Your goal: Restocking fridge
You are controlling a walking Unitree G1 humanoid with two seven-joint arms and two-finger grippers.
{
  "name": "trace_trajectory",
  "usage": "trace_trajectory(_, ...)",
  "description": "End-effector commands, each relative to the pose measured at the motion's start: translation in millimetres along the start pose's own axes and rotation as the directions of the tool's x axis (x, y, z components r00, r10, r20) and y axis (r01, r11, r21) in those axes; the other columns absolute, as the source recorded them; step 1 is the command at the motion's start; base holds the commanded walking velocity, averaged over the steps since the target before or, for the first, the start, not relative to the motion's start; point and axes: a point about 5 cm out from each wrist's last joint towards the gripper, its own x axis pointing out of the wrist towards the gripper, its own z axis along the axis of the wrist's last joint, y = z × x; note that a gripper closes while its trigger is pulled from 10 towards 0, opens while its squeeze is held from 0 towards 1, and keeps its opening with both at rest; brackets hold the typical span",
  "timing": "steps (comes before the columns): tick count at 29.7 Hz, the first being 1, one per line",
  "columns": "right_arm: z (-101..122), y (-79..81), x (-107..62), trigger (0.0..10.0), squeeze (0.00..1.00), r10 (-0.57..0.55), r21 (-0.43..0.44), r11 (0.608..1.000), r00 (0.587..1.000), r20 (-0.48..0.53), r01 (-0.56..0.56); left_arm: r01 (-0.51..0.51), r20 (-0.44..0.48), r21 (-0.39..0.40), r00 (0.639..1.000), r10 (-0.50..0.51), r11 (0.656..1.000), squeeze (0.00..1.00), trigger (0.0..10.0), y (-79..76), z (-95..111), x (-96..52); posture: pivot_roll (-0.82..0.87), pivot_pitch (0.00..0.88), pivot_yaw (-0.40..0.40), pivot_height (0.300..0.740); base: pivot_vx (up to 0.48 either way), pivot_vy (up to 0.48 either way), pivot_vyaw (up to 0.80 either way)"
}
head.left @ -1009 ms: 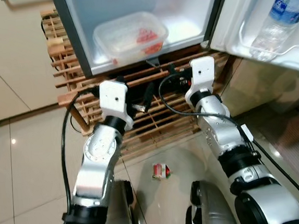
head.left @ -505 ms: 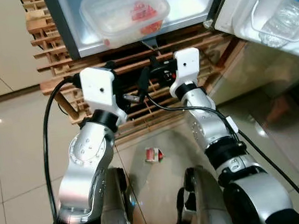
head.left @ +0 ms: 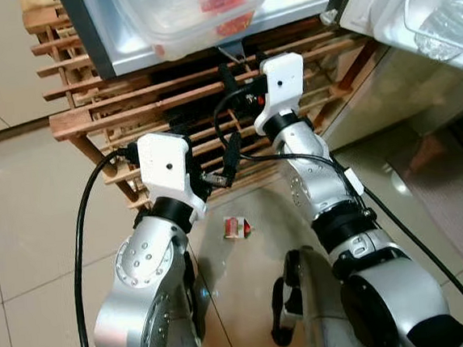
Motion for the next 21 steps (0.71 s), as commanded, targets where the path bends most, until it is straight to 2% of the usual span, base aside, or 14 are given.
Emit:
trace_trajectory(1,1,-6.8,-1.9,10.0,0.00,-0.027,0.020,0.999,1.000,0.005,0.027,-0.006,-0.090,0.006,0.996,0.006,1.000,0.00,10.0,-1.8,-19,-4.0,0.23,0.347,-0.097,0.619,0.000,0.000,0.00)
trace_trajectory(13,1,-15.2,-12.2,10.0,0.00,-0.045,-0.001,0.999,0.999,0.020,0.045,0.011,-0.107,0.015,0.994,-0.009,1.000,0.00,10.0,-5.8,-27,-0.6,0.22,0.300,-0.101,0.619,0.000,0.000,0.00)
trace_trajectory(15,-4,-18.9,-22.4,10.0,0.00,-0.065,-0.005,0.998,0.998,-0.002,0.064,-0.002,-0.127,0.010,0.992,0.003,1.000,0.00,10.0,-4.8,-33,0.1,0.21,0.276,-0.096,0.619,0.000,0.000,0.00)
trace_trajectory(16,-4,-18.9,-22.4,10.0,0.00,-0.065,-0.005,0.998,0.998,-0.002,0.064,-0.002,-0.127,0.010,0.992,0.003,1.000,0.00,10.0,-4.8,-33,0.1,0.21,0.276,-0.096,0.619,0.000,0.000,0.00)
trace_trajectory(17,-9,-26.3,-45.5,10.0,0.00,-0.097,-0.019,0.995,0.995,-0.022,0.096,-0.017,-0.136,0.022,0.991,0.020,1.000,0.00,10.0,3.1,-37,-0.8,0.18,0.231,-0.079,0.619,0.000,0.000,0.00)
trace_trajectory(18,-9,-26.3,-45.5,10.0,0.00,-0.097,-0.019,0.995,0.995,-0.022,0.096,-0.017,-0.136,0.022,0.991,0.020,1.000,0.00,10.0,3.1,-37,-0.8,0.18,0.231,-0.079,0.619,0.000,0.000,0.00)
trace_trajectory(19,-9,-29.7,-53.4,10.0,0.00,-0.111,-0.024,0.994,0.993,-0.026,0.111,-0.020,-0.138,0.027,0.990,0.024,0.999,0.00,10.0,6.6,-38,-0.8,0.17,0.226,-0.077,0.619,0.000,0.000,0.00)
trace_trajectory(20,-1,-38.7,-66.6,10.0,0.00,-0.158,-0.051,0.986,0.987,0.004,0.158,-0.022,-0.145,0.039,0.989,0.028,0.999,0.00,10.0,12.8,-41,-0.9,0.16,0.209,-0.069,0.619,0.000,0.000,0.00)
trace_trajectory(21,-1,-38.7,-66.6,10.0,0.00,-0.158,-0.051,0.986,0.987,0.004,0.158,-0.022,-0.145,0.039,0.989,0.028,0.999,0.00,10.0,12.8,-41,-0.9,0.16,0.209,-0.069,0.619,0.000,0.000,0.00)
